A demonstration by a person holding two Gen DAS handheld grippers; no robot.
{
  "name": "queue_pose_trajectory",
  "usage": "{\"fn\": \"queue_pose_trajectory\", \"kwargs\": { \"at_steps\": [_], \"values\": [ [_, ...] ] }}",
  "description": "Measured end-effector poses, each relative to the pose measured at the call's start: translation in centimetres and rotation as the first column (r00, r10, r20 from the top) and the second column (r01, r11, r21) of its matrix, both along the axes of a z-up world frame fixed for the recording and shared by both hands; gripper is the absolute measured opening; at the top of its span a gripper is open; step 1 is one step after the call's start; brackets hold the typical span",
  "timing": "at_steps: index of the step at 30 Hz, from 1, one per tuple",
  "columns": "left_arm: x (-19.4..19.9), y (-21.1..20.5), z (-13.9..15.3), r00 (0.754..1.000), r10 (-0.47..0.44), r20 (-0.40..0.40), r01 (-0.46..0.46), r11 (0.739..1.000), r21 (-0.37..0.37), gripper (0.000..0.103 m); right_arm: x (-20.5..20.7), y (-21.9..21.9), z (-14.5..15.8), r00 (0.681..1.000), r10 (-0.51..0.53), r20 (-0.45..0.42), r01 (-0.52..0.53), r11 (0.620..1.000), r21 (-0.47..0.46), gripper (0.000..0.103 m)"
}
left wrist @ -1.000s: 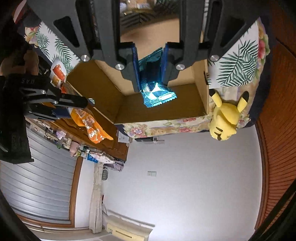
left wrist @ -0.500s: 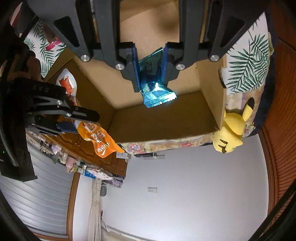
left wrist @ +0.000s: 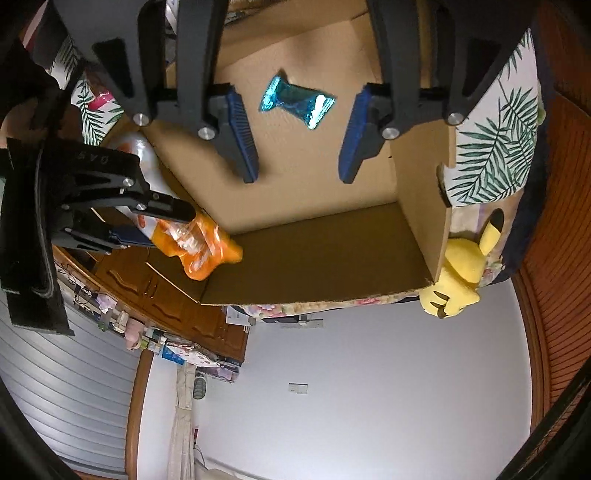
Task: Organize snacks
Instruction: 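Carry both snacks over the cardboard box and open both tools to drop them, then grasp the duck-gizzard pack with the left tool while the right grasps the pink egg pack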
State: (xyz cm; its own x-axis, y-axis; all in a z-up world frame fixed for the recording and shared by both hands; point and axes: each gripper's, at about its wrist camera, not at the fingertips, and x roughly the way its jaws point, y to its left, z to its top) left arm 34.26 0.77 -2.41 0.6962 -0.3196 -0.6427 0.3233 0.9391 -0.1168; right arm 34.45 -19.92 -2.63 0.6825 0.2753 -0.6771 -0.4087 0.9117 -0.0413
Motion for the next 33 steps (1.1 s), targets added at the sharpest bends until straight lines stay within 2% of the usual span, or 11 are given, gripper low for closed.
{"fn": "queue_pose_trajectory", "kwargs": {
  "at_steps": [2, 3, 4, 9, 16, 21, 24, 26, 33],
  "values": [
    [-0.6, 0.1, 0.3, 1.000, 0.003, 0.009, -0.003, 1.000, -0.001, 0.047, -0.1, -0.2, 0.2, 1.000, 0.006, -0.012, -0.006, 1.000, 0.029, 0.058],
    [-0.9, 0.2, 0.5, 1.000, 0.005, 0.014, -0.005, 1.000, -0.004, 0.047, -0.2, -0.2, 0.3, 1.000, 0.011, -0.020, -0.010, 0.999, 0.036, 0.066],
    [-1.2, 0.3, 0.7, 1.000, 0.009, 0.020, -0.009, 1.000, -0.006, 0.048, -0.4, -0.2, 0.4, 1.000, 0.010, -0.021, -0.010, 0.999, 0.033, 0.069],
    [-3.0, 0.7, 2.0, 0.999, 0.014, 0.052, -0.013, 1.000, -0.011, 0.049, -1.8, -0.2, 1.6, 1.000, 0.023, -0.001, -0.022, 0.998, 0.051, 0.069],
    [-6.9, 1.2, 4.1, 0.994, 0.001, 0.112, -0.001, 1.000, -0.006, 0.054, -6.9, -1.4, 4.4, 0.998, 0.024, 0.062, -0.030, 0.993, 0.113, 0.069],
    [-9.7, 1.2, 4.9, 0.992, -0.001, 0.126, 0.004, 1.000, -0.020, 0.058, -10.7, -2.8, 5.5, 0.997, 0.008, 0.074, -0.019, 0.989, 0.148, 0.069],
    [-11.5, 1.3, 5.0, 0.991, -0.002, 0.132, 0.005, 1.000, -0.022, 0.067, -12.7, -3.7, 5.4, 0.997, -0.001, 0.076, -0.011, 0.988, 0.153, 0.069],
    [-12.8, 1.7, 4.9, 0.990, 0.003, 0.144, 0.002, 0.999, -0.034, 0.084, -13.9, -4.1, 5.3, 0.997, -0.012, 0.077, 0.001, 0.989, 0.145, 0.069],
    [-16.3, 2.5, 3.8, 0.991, 0.015, 0.133, -0.009, 0.999, -0.048, 0.086, -17.4, -6.2, 4.1, 0.997, -0.056, 0.057, 0.048, 0.988, 0.143, 0.069]
  ]
}}
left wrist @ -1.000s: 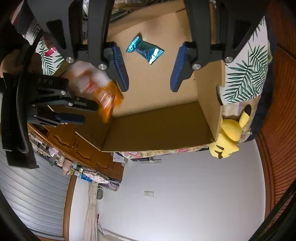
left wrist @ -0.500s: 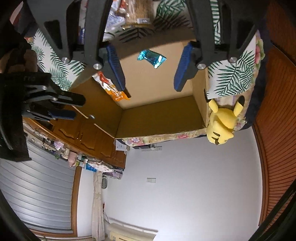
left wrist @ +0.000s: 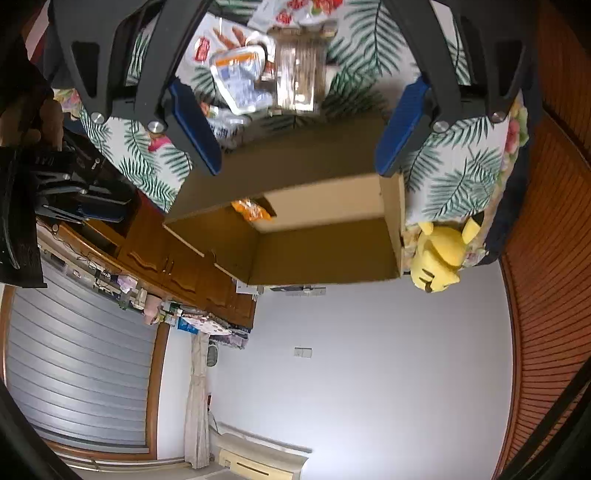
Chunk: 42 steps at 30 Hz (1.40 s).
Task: Organize snacks
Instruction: 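Grasp the duck-gizzard pack with the left tool while the right grasps the pink egg pack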
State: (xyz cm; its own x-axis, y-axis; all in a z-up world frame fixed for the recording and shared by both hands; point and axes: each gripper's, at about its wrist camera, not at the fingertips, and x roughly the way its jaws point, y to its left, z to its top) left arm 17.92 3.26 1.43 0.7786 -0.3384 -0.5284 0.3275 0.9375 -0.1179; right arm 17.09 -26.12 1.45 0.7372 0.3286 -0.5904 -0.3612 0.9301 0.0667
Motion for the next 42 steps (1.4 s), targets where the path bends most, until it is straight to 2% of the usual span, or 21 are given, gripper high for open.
{"fn": "queue_pose_trajectory", "kwargs": {
  "at_steps": [9, 17, 24, 31, 40, 41, 42],
  "values": [
    [-2.7, 0.4, -3.3, 0.998, 0.008, -0.056, -0.008, 1.000, 0.004, 0.086, -2.2, -1.4, -3.2, 0.998, -0.047, -0.047, 0.046, 0.999, -0.014, 0.069],
    [-3.9, 0.3, -7.3, 0.990, -0.012, -0.139, 0.015, 1.000, 0.021, 0.086, -1.9, -1.7, -7.0, 0.989, -0.064, -0.136, 0.060, 0.998, -0.036, 0.069],
    [-4.2, 0.0, -10.7, 0.975, -0.031, -0.220, 0.048, 0.997, 0.068, 0.086, -0.8, -2.0, -9.9, 0.976, -0.074, -0.207, 0.062, 0.996, -0.061, 0.069],
    [-4.3, -0.4, -12.0, 0.967, -0.036, -0.251, 0.062, 0.993, 0.097, 0.086, 0.6, -3.2, -12.1, 0.955, -0.091, -0.283, 0.081, 0.996, -0.047, 0.069],
    [-4.0, -1.0, -12.8, 0.960, -0.039, -0.277, 0.084, 0.985, 0.152, 0.086, 1.6, -2.3, -13.2, 0.951, -0.054, -0.305, 0.033, 0.997, -0.073, 0.069],
    [-3.9, -1.1, -13.0, 0.959, -0.039, -0.282, 0.087, 0.983, 0.160, 0.085, 1.7, -2.3, -13.3, 0.950, -0.048, -0.308, 0.029, 0.998, -0.063, 0.068],
    [-3.8, -1.1, -13.1, 0.957, -0.038, -0.286, 0.089, 0.982, 0.168, 0.085, 1.7, -2.5, -13.3, 0.950, -0.035, -0.312, 0.022, 0.999, -0.046, 0.062]
  ]
}}
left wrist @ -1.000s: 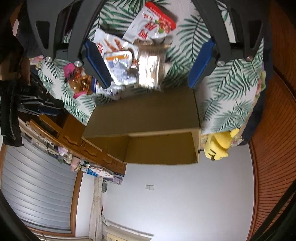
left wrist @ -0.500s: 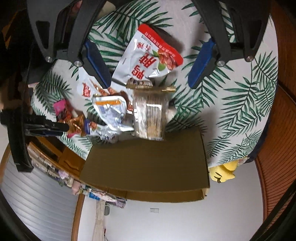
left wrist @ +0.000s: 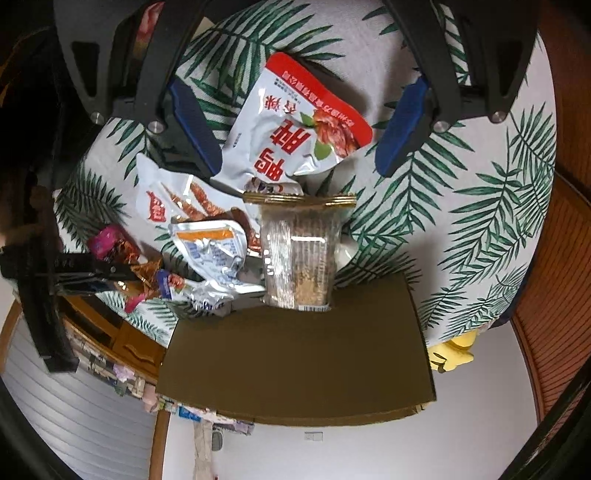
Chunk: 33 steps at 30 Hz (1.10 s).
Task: Organize snacks
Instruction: 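Grasp the duck-gizzard pack with the left tool while the right grasps the pink egg pack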
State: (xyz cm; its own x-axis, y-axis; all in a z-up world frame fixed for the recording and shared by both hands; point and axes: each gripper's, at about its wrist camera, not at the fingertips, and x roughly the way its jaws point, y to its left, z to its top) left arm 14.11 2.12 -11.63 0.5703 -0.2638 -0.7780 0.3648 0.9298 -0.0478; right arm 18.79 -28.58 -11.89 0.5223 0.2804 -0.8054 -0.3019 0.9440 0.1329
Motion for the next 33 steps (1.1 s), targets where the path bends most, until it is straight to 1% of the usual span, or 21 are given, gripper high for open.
{"fn": "queue_pose_trajectory", "kwargs": {
  "at_steps": [1, 2, 6, 10, 13, 15, 17, 19, 22, 30, 33],
  "values": [
    [0.1, -0.1, -0.1, 1.000, -0.002, -0.005, 0.002, 1.000, 0.008, 0.085, 0.0, -0.1, 0.0, 1.000, 0.007, -0.002, -0.007, 1.000, 0.014, 0.055],
    [0.3, -0.1, -0.2, 1.000, -0.005, -0.008, 0.005, 1.000, 0.011, 0.085, 0.0, -0.2, 0.0, 1.000, 0.004, 0.005, -0.004, 1.000, 0.005, 0.052],
    [0.8, -0.5, -0.4, 1.000, -0.019, -0.020, 0.020, 0.999, 0.039, 0.085, 0.0, -0.6, -0.1, 1.000, 0.018, 0.008, -0.018, 1.000, 0.022, 0.052],
    [1.6, -0.4, -0.9, 0.999, -0.008, -0.045, 0.010, 0.999, 0.034, 0.084, -0.1, -0.6, -0.3, 1.000, 0.022, 0.022, -0.022, 0.999, 0.026, 0.052],
    [1.8, -0.6, -1.1, 0.999, -0.018, -0.051, 0.020, 0.999, 0.040, 0.082, -0.4, -0.7, -0.4, 0.999, 0.023, 0.033, -0.024, 0.999, 0.028, 0.052],
    [1.8, -0.8, -1.1, 0.998, -0.029, -0.049, 0.031, 0.998, 0.048, 0.078, -0.4, -0.7, -0.4, 0.999, 0.023, 0.037, -0.024, 0.999, 0.033, 0.052],
    [1.8, -0.9, -0.8, 0.998, -0.037, -0.051, 0.039, 0.998, 0.044, 0.059, -0.6, -0.8, -0.4, 0.999, 0.023, 0.039, -0.024, 0.999, 0.034, 0.052],
    [1.6, -0.9, -0.7, 0.997, -0.046, -0.055, 0.048, 0.998, 0.047, 0.049, -0.6, -0.8, -0.4, 0.999, 0.023, 0.039, -0.024, 0.999, 0.034, 0.052],
    [1.1, -0.6, -0.6, 0.997, -0.048, -0.060, 0.051, 0.997, 0.050, 0.047, -0.6, -0.8, -0.4, 0.999, 0.023, 0.039, -0.024, 0.999, 0.034, 0.052],
    [0.3, 0.5, -0.6, 0.998, -0.036, -0.058, 0.039, 0.998, 0.053, 0.046, -0.6, -0.6, -0.3, 0.999, 0.029, 0.016, -0.029, 0.999, 0.014, 0.052],
    [-0.1, 0.9, -0.5, 0.998, -0.029, -0.052, 0.031, 0.998, 0.046, 0.042, -0.9, -0.5, -0.3, 1.000, 0.029, 0.004, -0.029, 0.999, 0.018, 0.052]
  ]
}}
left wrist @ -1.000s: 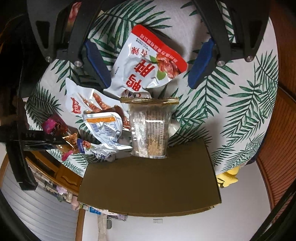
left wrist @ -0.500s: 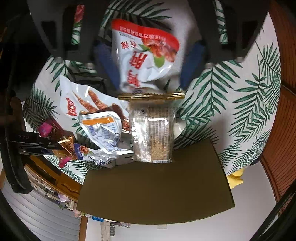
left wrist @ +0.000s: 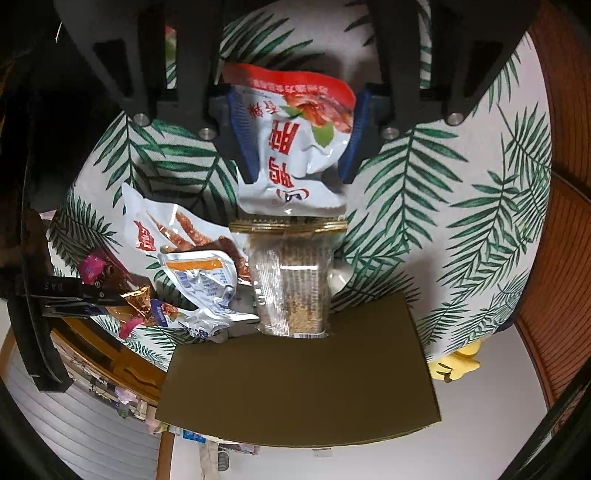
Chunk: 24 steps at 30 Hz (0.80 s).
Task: Organize snacks
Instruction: 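Grasp the duck-gizzard pack with the left tool while the right grasps the pink egg pack, then lift both packs into the box and open both tools to release them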
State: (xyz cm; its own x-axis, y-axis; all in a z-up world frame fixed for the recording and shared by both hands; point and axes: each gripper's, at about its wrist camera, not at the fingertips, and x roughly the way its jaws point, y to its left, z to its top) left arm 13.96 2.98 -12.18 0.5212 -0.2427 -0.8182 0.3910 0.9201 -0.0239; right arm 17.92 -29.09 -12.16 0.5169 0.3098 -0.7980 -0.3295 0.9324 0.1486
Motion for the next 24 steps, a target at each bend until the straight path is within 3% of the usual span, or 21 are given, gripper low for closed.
{"fn": "queue_pose_trajectory", "kwargs": {
  "at_steps": [8, 17, 24],
  "values": [
    [-1.4, 0.7, 0.8, 0.998, 0.033, 0.051, -0.030, 0.998, -0.057, 0.023, -0.4, 0.1, 0.1, 1.000, -0.002, -0.023, 0.002, 1.000, -0.001, 0.053],
    [-1.9, 1.0, 1.4, 0.993, 0.064, 0.096, -0.058, 0.996, -0.066, 0.021, -0.5, 0.6, 0.3, 1.000, 0.005, -0.021, -0.005, 1.000, -0.016, 0.051],
    [-2.3, 1.5, 2.4, 0.988, 0.087, 0.130, -0.077, 0.994, -0.078, 0.021, -1.3, 0.2, 0.5, 1.000, 0.002, 0.003, -0.003, 0.999, 0.032, 0.041]
  ]
}}
